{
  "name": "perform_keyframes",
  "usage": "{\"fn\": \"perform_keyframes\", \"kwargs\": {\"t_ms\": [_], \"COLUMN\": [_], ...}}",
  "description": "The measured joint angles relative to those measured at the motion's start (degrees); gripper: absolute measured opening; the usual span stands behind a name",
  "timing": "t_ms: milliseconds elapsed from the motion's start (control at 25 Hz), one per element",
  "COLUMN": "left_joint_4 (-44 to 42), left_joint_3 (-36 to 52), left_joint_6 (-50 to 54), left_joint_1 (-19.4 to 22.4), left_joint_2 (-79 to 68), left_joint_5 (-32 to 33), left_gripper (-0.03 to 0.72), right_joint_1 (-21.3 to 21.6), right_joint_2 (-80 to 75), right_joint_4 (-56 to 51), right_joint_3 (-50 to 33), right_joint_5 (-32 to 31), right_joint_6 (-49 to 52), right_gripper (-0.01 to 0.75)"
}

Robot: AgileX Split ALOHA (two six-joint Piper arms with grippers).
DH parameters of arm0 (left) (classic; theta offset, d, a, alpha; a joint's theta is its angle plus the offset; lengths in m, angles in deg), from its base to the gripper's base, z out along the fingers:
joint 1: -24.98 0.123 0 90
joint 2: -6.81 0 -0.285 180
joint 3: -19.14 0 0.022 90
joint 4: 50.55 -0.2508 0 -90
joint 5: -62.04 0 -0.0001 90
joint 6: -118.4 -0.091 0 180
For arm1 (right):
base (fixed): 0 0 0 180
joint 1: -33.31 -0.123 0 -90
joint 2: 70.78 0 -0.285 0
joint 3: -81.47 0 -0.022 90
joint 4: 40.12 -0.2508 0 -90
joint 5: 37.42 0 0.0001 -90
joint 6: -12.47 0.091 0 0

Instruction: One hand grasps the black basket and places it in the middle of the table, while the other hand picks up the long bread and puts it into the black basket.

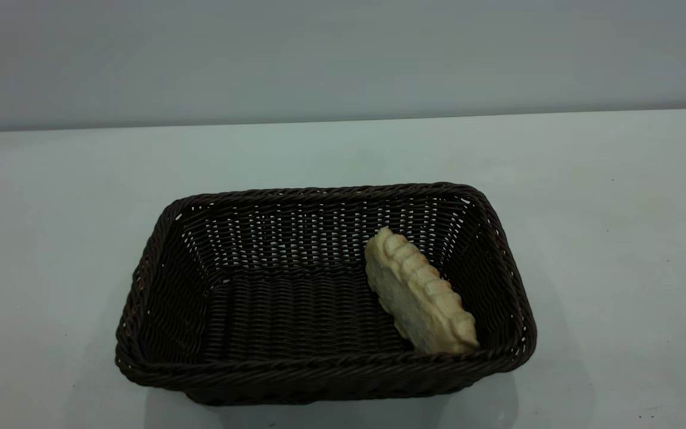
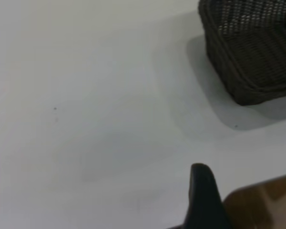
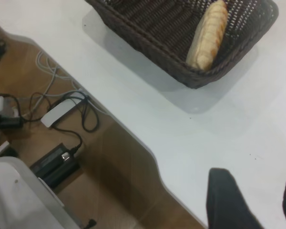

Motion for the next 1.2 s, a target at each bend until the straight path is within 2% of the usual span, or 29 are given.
{"fn": "perform_keyframes", "kwargs": {"t_ms": [1080, 1200], "left_joint_4": [-2.6, -2.6], "left_joint_3": [0.1, 0.1], "left_joint_6": [2.4, 2.4], "left_joint_1": [0.0, 0.2], "left_joint_2": [0.0, 0.0], "left_joint_5": [0.0, 0.0], "left_gripper": [0.531, 0.531], "right_joint_1": [0.0, 3.8], "right_joint_2": [0.1, 0.1], "right_joint_4": [1.2, 1.2], "right_joint_3": [-0.1, -0.1], "right_joint_5": [0.1, 0.1], "right_joint_6": [-0.2, -0.2], "right_gripper": [0.278, 0.278]}}
